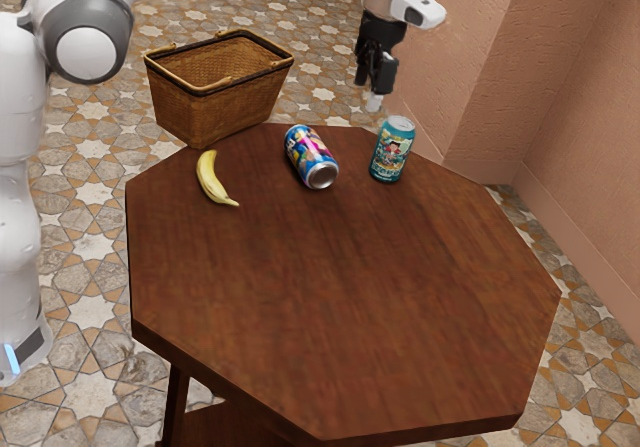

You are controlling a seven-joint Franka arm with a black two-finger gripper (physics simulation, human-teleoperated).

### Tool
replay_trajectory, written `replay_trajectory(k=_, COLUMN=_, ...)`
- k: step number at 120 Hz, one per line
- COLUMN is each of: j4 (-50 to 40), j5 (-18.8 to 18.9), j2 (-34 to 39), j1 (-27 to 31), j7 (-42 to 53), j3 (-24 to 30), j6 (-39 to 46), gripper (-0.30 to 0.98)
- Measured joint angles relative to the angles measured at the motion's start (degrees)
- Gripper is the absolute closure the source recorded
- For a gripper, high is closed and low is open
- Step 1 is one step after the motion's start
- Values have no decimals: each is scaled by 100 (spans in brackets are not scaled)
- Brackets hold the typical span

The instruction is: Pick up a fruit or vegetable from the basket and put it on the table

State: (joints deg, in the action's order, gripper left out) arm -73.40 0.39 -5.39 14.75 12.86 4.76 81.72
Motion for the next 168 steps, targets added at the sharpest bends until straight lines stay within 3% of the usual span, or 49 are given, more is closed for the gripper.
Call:
replay_trajectory(k=13, j4=-1862, j5=412, j2=1694, j1=77, j7=897, j3=-937, j6=431, gripper=0)
replay_trajectory(k=29, j4=-2556, j5=560, j2=2056, j1=77, j7=2164, j3=-1707, j6=1250, gripper=0)
replay_trajectory(k=32, j4=-2590, j5=538, j2=2040, j1=413, j7=2383, j3=-1502, j6=1375, gripper=0)
replay_trajectory(k=39, j4=-2633, j5=270, j2=1976, j1=2128, j7=2906, j3=7, j6=1630, gripper=0)
replay_trajectory(k=45, j4=-2657, j5=92, j2=1940, j1=2763, j7=3325, j3=596, j6=1799, gripper=0)
replay_trajectory(k=70, j4=-2856, j5=-194, j2=1869, j1=3310, j7=4762, j3=457, j6=2237, gripper=0)
replay_trajectory(k=81, j4=-2883, j5=-239, j2=1877, j1=3883, j7=5288, j3=736, j6=2240, gripper=0)
replay_trajectory(k=111, j4=-3422, j5=-228, j2=1769, j1=4082, j7=6412, j3=849, j6=2519, gripper=0)
replay_trajectory(k=168, j4=-3457, j5=-167, j2=830, j1=4071, j7=7633, j3=697, j6=2946, gripper=0)
